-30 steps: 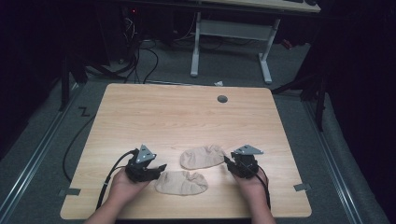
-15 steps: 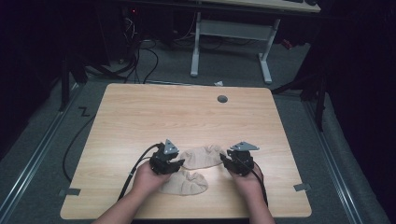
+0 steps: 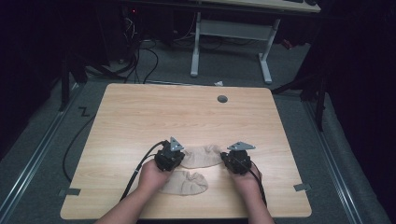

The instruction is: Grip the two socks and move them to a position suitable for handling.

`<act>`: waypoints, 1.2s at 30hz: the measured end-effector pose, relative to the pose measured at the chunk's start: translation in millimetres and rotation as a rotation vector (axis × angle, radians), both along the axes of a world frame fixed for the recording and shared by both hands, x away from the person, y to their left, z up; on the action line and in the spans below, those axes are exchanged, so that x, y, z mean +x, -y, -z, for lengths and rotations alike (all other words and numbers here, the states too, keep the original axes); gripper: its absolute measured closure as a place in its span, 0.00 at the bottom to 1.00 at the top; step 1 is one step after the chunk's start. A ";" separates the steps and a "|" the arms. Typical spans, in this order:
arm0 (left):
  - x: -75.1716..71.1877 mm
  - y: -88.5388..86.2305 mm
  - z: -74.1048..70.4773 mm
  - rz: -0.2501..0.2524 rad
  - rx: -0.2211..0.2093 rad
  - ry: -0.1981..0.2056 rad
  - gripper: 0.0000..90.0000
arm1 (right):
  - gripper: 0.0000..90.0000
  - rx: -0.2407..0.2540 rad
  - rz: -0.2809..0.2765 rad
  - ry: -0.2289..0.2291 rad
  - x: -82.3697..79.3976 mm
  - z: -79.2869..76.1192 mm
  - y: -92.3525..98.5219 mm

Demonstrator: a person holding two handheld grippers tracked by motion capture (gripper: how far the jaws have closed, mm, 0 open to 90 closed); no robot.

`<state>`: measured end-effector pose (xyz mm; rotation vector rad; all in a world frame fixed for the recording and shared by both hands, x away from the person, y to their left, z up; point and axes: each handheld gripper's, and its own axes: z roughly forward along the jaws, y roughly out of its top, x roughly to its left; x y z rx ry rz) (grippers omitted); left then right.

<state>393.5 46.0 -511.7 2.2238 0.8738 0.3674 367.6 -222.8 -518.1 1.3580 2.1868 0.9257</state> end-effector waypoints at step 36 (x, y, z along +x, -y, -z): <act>-78.1 -71.6 -22.3 0.040 -0.032 0.004 0.97 | 0.97 -0.029 -0.246 0.119 -88.3 -22.6 -37.3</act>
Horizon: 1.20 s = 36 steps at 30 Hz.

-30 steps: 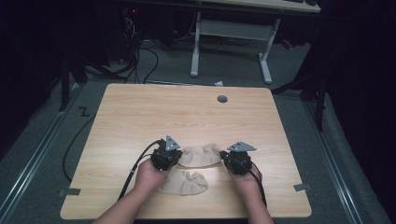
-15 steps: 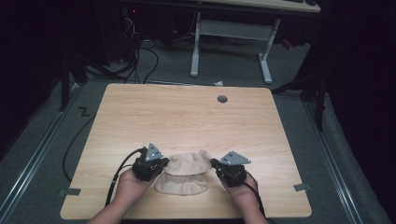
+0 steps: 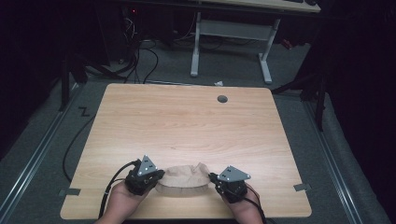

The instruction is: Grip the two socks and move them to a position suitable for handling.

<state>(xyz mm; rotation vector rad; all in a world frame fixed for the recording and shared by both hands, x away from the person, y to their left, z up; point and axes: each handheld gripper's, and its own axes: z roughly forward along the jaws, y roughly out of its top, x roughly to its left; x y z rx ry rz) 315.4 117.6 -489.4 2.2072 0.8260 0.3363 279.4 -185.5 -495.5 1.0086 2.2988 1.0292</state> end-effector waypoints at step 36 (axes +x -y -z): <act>2.2 -4.5 23.4 -0.004 0.094 -0.045 0.93 | 0.92 -0.079 -0.046 -0.105 1.9 23.9 -14.9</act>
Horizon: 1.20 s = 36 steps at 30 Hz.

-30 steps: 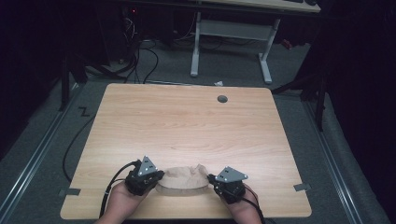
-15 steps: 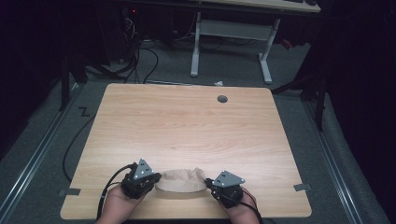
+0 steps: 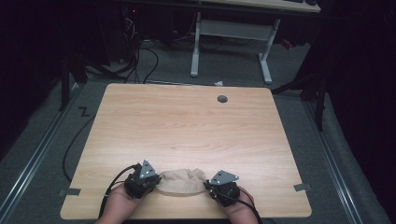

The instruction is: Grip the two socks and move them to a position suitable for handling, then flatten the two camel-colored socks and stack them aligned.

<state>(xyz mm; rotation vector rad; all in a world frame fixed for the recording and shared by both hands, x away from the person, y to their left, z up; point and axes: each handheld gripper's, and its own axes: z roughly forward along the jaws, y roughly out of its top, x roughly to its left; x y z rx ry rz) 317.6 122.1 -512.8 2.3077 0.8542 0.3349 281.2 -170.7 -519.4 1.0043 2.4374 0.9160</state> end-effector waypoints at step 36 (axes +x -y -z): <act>39.9 -120.7 -5.7 -0.400 -0.125 0.134 0.49 | 0.52 0.129 0.350 0.120 62.3 -3.6 97.7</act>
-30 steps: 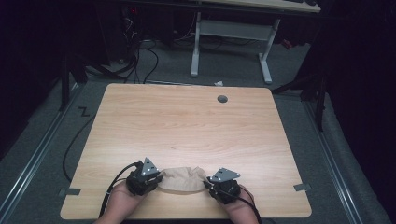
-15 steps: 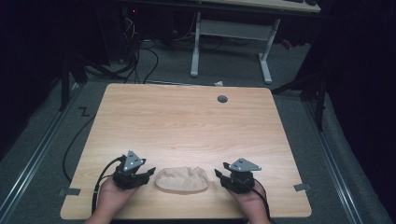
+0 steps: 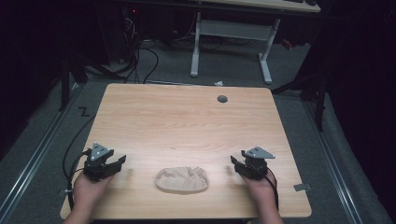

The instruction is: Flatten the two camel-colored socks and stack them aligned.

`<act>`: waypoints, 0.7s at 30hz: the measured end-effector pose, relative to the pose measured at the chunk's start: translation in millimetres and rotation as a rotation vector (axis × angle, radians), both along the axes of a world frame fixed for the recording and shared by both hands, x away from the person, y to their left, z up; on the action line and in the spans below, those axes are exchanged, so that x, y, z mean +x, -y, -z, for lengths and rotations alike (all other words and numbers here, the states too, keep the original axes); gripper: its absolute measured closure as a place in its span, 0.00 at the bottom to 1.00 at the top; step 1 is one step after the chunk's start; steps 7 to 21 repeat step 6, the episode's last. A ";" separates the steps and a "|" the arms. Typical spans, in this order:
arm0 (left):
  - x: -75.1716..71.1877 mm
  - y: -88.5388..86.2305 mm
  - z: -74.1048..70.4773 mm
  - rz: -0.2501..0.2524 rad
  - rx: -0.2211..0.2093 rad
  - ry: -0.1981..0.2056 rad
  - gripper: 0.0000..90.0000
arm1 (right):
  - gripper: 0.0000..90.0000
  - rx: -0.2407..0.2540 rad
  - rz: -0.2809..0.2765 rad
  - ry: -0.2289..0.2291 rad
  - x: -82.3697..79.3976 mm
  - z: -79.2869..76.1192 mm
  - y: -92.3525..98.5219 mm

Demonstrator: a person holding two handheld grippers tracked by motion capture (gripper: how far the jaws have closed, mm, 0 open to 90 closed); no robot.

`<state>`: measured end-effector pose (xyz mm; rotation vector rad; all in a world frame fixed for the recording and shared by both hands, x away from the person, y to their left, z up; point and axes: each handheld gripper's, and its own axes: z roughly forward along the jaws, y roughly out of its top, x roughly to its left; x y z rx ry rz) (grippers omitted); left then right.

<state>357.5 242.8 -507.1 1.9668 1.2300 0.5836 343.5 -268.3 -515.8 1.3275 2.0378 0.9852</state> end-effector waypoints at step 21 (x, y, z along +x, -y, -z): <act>-10.8 -0.7 -5.4 0.015 0.018 0.016 0.48 | 0.52 -0.002 0.013 0.001 3.6 0.6 1.0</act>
